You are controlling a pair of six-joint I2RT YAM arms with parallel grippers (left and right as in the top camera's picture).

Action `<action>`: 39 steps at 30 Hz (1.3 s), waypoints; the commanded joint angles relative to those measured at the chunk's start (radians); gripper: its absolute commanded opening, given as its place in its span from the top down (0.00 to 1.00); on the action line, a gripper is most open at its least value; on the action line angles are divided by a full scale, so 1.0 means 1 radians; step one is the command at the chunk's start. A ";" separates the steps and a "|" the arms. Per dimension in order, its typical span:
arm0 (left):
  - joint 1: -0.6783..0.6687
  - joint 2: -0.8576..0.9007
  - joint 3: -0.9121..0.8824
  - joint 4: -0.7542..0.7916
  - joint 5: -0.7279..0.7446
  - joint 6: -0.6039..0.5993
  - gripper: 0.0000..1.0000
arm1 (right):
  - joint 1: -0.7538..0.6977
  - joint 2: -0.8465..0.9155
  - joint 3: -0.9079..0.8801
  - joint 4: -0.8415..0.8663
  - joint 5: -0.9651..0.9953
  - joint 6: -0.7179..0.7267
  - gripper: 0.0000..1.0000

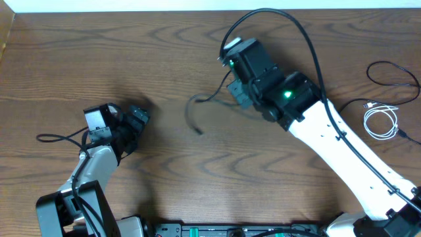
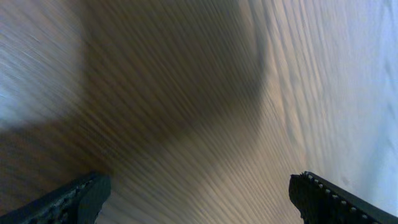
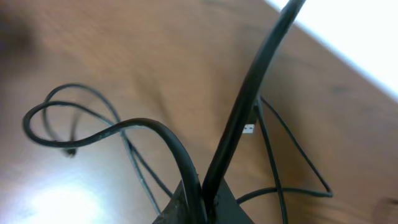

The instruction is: Untangle cables

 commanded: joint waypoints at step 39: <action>0.005 0.019 -0.015 -0.019 -0.177 0.014 0.01 | -0.874 0.000 -0.122 0.108 0.095 0.214 0.99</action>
